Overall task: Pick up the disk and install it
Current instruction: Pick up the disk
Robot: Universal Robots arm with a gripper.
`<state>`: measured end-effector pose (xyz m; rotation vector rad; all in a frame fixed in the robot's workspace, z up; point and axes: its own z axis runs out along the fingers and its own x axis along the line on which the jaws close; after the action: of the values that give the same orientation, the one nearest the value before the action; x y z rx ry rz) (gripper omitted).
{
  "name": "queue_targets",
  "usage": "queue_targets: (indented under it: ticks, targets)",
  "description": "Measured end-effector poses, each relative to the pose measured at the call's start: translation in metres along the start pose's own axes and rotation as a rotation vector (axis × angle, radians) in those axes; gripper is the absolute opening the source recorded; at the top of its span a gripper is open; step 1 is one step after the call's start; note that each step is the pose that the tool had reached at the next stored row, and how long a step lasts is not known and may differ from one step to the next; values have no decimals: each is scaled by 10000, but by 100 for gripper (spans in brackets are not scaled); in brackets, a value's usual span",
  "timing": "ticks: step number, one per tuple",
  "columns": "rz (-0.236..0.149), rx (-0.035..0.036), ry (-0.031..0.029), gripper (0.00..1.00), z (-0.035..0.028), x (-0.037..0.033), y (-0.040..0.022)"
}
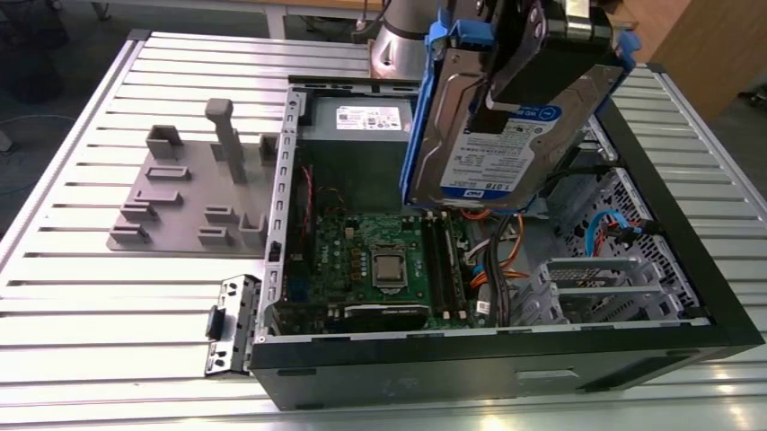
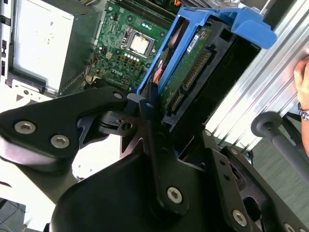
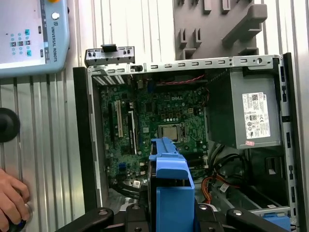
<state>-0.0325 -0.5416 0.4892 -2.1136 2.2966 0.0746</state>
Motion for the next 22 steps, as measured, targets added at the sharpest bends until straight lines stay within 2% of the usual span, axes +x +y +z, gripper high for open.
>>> queue_targets:
  ticks: [15,22]
  targets:
    - [-1,0,0,36,-3,151,-83]
    - [0,0,-2,36,-2,263,-133]
